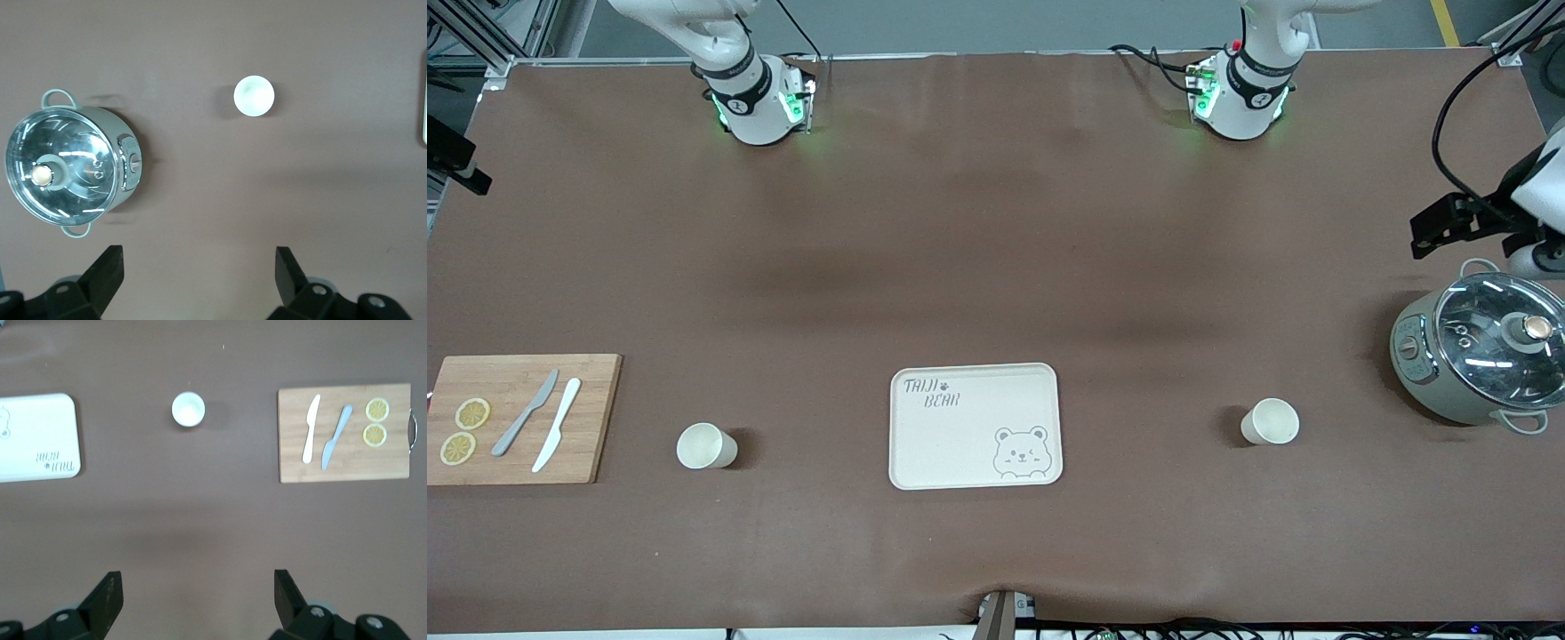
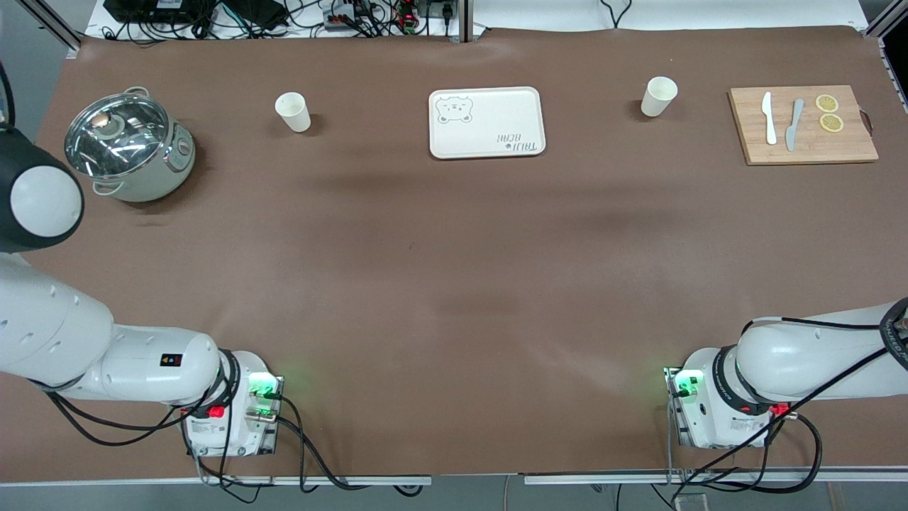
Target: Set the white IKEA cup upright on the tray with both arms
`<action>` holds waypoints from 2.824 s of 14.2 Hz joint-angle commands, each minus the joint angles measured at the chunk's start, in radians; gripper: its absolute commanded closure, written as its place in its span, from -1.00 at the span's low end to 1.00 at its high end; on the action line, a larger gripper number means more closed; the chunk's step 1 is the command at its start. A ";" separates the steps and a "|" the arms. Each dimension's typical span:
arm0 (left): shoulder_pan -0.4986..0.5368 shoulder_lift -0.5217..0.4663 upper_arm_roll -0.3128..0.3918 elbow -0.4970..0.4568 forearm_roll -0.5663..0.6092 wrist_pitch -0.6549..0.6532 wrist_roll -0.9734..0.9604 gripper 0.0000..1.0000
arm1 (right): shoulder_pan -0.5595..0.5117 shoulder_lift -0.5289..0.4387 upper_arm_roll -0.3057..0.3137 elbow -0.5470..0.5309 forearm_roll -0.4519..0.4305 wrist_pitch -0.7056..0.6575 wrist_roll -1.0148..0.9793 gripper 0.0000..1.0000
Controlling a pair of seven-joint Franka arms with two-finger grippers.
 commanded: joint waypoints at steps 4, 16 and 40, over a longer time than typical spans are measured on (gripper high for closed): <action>-0.021 0.163 -0.008 0.009 0.021 0.141 0.000 -1.00 | -0.004 0.168 0.014 0.037 -0.007 0.082 0.007 -1.00; -0.007 0.435 -0.010 0.009 -0.006 0.418 0.008 -1.00 | 0.020 0.442 0.015 0.028 -0.008 0.397 0.001 -1.00; 0.008 0.668 -0.008 0.007 -0.017 0.557 0.040 0.78 | 0.025 0.769 0.012 0.028 -0.059 0.717 -0.011 -1.00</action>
